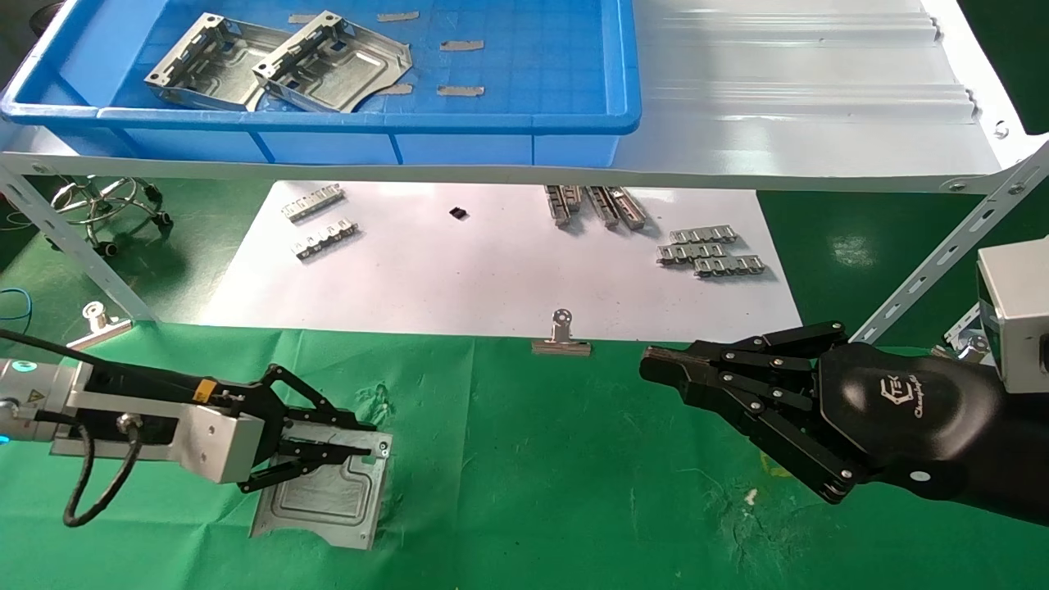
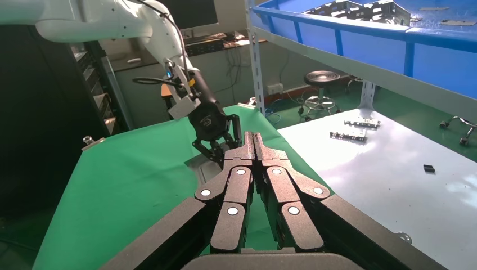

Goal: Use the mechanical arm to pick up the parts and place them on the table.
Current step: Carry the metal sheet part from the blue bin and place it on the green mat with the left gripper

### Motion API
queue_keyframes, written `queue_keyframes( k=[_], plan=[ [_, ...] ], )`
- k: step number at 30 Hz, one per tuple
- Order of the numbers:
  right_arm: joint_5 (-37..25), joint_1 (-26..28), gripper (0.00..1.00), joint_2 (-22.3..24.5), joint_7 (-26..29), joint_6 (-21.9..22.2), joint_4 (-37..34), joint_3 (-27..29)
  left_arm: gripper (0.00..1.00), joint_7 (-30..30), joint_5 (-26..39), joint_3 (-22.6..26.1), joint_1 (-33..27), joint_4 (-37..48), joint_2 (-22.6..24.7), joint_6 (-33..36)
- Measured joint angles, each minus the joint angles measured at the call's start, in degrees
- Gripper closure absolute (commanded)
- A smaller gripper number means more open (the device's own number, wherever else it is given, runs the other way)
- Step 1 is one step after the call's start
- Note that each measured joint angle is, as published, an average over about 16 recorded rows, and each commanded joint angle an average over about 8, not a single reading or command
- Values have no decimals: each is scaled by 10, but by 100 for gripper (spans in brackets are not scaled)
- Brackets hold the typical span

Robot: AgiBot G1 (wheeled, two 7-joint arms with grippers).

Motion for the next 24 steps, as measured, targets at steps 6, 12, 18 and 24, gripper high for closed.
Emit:
queue_keyframes(
  k=[6,12,18,24],
  plan=[
    [0,0,100,0,0,0,0,0,93,21,-3,-1,5,42,21,-6],
    [0,0,100,0,0,0,0,0,78,39,-7,-3,9,74,37,-15],
    [0,0,100,0,0,0,0,0,42,56,-9,-5,12,97,46,-24],
    [0,0,100,0,0,0,0,0,0,70,-8,-5,12,111,51,-27]
  ],
)
